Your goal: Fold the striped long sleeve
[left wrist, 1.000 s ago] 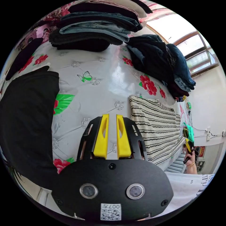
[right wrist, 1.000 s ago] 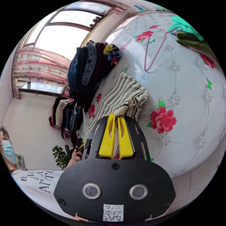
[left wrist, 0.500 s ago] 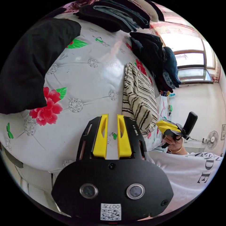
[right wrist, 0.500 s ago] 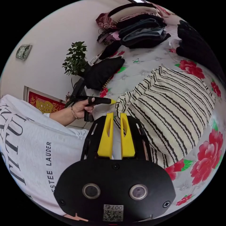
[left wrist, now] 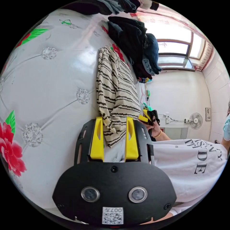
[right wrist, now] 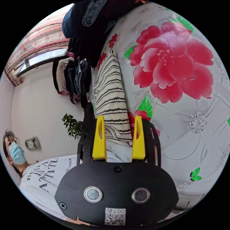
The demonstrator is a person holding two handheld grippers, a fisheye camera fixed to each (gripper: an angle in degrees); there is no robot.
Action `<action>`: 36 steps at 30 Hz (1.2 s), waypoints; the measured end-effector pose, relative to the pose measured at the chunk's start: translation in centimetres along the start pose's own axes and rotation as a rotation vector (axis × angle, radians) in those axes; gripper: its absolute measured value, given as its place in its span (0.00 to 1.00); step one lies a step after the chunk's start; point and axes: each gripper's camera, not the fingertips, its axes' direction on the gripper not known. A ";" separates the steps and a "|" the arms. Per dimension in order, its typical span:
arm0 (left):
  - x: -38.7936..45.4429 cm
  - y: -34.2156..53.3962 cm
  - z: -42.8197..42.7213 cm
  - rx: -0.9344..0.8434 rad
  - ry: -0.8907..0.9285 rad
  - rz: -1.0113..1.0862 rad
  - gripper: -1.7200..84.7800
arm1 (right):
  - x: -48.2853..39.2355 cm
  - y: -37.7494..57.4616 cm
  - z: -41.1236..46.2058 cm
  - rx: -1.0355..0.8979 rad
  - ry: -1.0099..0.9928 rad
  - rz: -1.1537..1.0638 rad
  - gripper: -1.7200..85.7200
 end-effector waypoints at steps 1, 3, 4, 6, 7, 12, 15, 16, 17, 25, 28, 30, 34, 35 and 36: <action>-0.4 -0.9 0.9 -0.022 0.039 0.004 0.15 | 0.1 -0.1 0.7 0.011 -0.014 -0.003 0.13; -0.8 -2.1 2.3 -0.079 0.087 0.014 0.11 | -0.1 -0.4 1.5 -0.002 -0.032 0.009 0.12; -0.6 -2.5 2.9 -0.098 0.053 0.019 0.09 | -0.3 -0.5 2.0 -0.017 -0.062 0.005 0.11; 0.2 -2.7 3.2 -0.087 0.038 0.058 0.08 | -1.0 -0.4 1.9 -0.022 -0.121 -0.031 0.10; 0.8 -2.5 3.1 -0.079 0.036 0.079 0.08 | -1.6 -0.2 1.4 -0.023 -0.134 -0.063 0.10; 3.9 0.1 1.8 0.017 0.064 0.092 0.07 | -2.8 1.4 -2.6 -0.014 -0.192 -0.134 0.07; 7.2 0.9 2.9 0.035 0.065 0.113 0.07 | -2.7 2.0 -5.9 0.021 -0.251 -0.140 0.05; 9.3 0.4 4.3 0.017 0.031 0.151 0.07 | -2.6 2.0 -7.5 0.033 -0.275 -0.136 0.05; 10.4 0.0 5.1 0.006 0.014 0.174 0.07 | -2.6 1.9 -8.5 0.040 -0.284 -0.134 0.05; 35.5 -10.5 21.3 -0.120 0.082 0.563 0.07 | -6.1 5.7 -32.1 0.475 -0.252 -0.357 0.04; 47.9 -12.7 29.1 -0.192 0.199 0.740 0.07 | -8.9 11.4 -41.7 0.721 -0.137 -0.503 0.04; 53.7 -13.7 34.5 -0.241 0.274 0.772 0.07 | -9.7 14.8 -46.0 0.849 -0.081 -0.538 0.04; 60.1 -14.5 48.9 -0.344 0.232 0.733 0.08 | -6.7 18.1 -51.0 1.035 0.055 -0.399 0.05; 60.2 -14.3 50.9 -0.348 0.180 0.738 0.09 | -5.5 18.0 -51.3 1.050 0.062 -0.360 0.05; 59.4 -13.9 54.3 -0.336 0.050 0.746 0.09 | -2.6 17.6 -51.6 1.069 0.107 -0.243 0.05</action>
